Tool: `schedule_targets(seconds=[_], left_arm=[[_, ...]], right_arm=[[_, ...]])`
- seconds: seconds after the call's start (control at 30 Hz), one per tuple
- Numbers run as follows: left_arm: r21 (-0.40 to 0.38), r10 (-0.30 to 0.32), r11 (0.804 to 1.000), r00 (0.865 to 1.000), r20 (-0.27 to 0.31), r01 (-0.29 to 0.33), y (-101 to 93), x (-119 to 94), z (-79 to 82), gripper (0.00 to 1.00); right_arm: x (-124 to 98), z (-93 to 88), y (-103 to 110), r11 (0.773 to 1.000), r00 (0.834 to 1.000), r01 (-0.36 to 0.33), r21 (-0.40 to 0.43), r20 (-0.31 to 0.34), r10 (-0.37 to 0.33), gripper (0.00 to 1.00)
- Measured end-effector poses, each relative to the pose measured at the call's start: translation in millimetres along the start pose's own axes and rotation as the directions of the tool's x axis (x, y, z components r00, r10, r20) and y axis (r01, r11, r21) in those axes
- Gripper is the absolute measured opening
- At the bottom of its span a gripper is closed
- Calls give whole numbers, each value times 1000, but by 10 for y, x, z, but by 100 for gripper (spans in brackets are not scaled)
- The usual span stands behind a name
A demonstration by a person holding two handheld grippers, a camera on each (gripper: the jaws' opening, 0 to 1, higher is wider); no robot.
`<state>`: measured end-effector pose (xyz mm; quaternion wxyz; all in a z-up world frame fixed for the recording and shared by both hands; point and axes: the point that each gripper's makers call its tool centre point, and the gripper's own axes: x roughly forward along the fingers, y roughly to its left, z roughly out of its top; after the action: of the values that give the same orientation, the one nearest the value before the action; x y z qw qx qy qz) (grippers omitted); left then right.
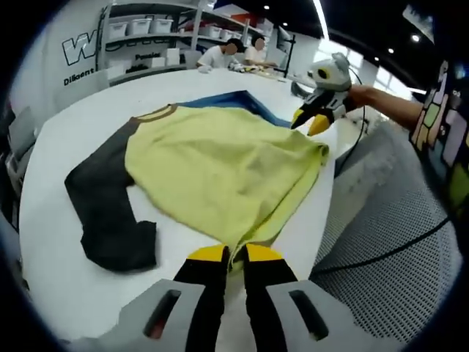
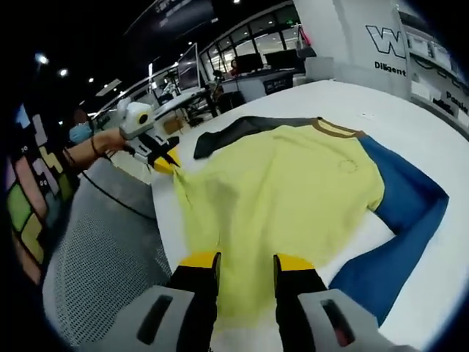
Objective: Fold the garment on the visible template until the final outline fits inside the template.
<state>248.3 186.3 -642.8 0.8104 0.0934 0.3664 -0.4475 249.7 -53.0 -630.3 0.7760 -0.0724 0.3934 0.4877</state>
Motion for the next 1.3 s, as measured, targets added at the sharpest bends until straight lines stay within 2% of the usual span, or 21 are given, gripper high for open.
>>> schedule_targets(seconds=[0.1, 0.23, 0.33, 0.43, 0.5, 0.53, 0.67, 0.7, 0.73, 0.77, 0.83, 0.9, 0.93, 1.03, 1.23, 1.3], left_arm=[[7, 2, 1000, 1000, 6, -2, -20, -44, 8, 0], [31, 10, 999, 999, 32, -11, -57, -113, 80, 0], [37, 2, 999, 999, 41, -4, -122, -193, 129, 0], [96, -2, 995, 999, 49, -3, -184, -267, 162, 0], [132, -14, 991, 999, 28, 10, -234, -305, 139, 0], [175, -22, 984, 1000, 6, 20, -253, -316, 107, 0], [268, -55, 961, 996, -75, 74, -340, -293, -39, 0], [298, -58, 951, 993, -100, 86, -354, -288, -77, 0], [352, -78, 928, 987, -143, 124, -403, -274, -144, 0], [368, -91, 918, 981, -171, 149, -436, -262, -196, 0], [350, -95, 921, 971, -219, 169, -451, -234, -293, 0], [373, -82, 911, 963, -258, 177, -426, -200, -369, 0], [379, -82, 907, 961, -264, 182, -422, -186, -388, 0], [358, -92, 914, 956, -277, 191, -428, -146, -425, 0], [336, -107, 919, 952, -287, 205, -427, -96, -457, 0], [321, -105, 925, 950, -295, 202, -434, -90, -460, 0]], right_arm=[[-31, -120, 12, 1000, 999, 1, -1, -42, -1, 23], [-79, -175, 70, 1000, 998, -10, -19, -57, 9, 23], [-117, -226, 168, 996, 996, -47, -79, -75, 41, 21], [-111, -301, 253, 992, 992, -81, -97, -108, 70, 18], [-86, -350, 227, 991, 991, -67, -119, -124, 52, 17], [-74, -377, 218, 989, 990, -65, -129, -134, 48, 16], [-39, -437, 189, 987, 988, -52, -151, -154, 28, 16], [-35, -451, 184, 986, 987, -49, -158, -161, 23, 17], [-30, -468, 179, 986, 985, -47, -162, -171, 19, 16], [-26, -488, 160, 985, 984, -39, -170, -181, 7, 15], [-22, -504, 139, 986, 983, -32, -166, -185, 1, 11], [-30, -517, 138, 990, 982, -35, -139, -186, 9, 5], [-37, -516, 137, 992, 983, -32, -118, -185, 9, 4], [-62, -520, 135, 994, 982, -30, -101, -188, 10, 0], [-184, -434, 108, 992, 980, -23, -122, -199, -2, 0], [-270, -273, 130, 983, 980, -37, -179, -200, 1, 0]])
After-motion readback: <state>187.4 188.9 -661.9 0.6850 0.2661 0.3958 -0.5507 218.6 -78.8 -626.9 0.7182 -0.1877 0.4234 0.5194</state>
